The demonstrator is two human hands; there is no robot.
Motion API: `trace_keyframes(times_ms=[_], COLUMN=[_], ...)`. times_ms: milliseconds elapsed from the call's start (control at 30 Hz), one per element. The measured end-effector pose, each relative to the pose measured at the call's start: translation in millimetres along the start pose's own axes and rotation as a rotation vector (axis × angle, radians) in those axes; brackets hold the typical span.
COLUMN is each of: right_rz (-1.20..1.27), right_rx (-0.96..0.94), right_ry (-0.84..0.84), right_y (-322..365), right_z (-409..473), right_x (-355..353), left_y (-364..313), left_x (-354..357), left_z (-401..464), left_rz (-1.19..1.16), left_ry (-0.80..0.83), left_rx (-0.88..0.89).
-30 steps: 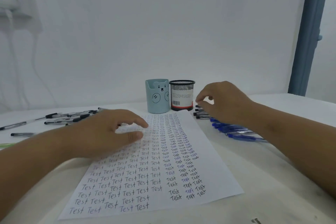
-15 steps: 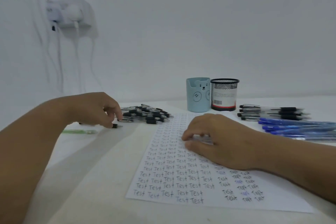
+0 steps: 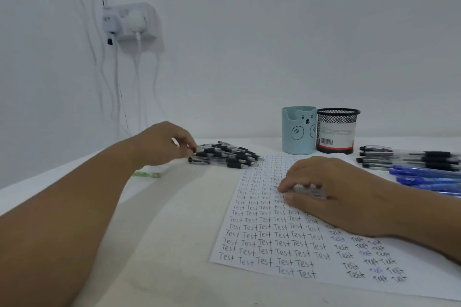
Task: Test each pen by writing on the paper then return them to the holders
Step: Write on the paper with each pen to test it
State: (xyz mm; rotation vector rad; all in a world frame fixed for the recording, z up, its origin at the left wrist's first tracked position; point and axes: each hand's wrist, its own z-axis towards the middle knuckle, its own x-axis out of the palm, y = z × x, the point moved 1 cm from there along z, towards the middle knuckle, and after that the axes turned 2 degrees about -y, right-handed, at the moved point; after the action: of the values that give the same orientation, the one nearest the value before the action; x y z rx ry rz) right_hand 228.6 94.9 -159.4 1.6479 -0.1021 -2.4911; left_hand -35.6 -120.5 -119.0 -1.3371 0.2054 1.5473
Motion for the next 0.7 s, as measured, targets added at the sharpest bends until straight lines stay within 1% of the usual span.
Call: trace_keyframes(times_ms=[33, 100, 300, 433, 533, 600, 700], right_rz=[0.0, 0.0, 0.008, 0.015, 0.015, 0.014, 0.024], right_rx=[-0.001, -0.003, 0.0, 0.002, 0.002, 0.002, -0.004], right_ry=[0.0, 0.0, -0.004, -0.004, -0.004, -0.002, -0.007], right_y=[0, 0, -1, -1, -1, -1, -2], right_z=[0, -1, 0, -1, 0, 0, -1], right_x=[0, 0, 0, 1, 1, 1, 1], left_y=[-3, -10, -22, -27, -26, -19, 0], left_x=[0, 5, 34, 44, 31, 10, -23], left_z=[0, -1, 5, 6, 3, 1, -5], left_rz=[-0.073, -0.125, -0.122, -0.058, -0.065, 0.069, 0.317], left_ry=[-0.022, -0.01, 0.052, 0.095, 0.1, 0.154, 0.361], left_rx=[0.004, 0.032, 0.119, 0.128, 0.104, 0.059, -0.115])
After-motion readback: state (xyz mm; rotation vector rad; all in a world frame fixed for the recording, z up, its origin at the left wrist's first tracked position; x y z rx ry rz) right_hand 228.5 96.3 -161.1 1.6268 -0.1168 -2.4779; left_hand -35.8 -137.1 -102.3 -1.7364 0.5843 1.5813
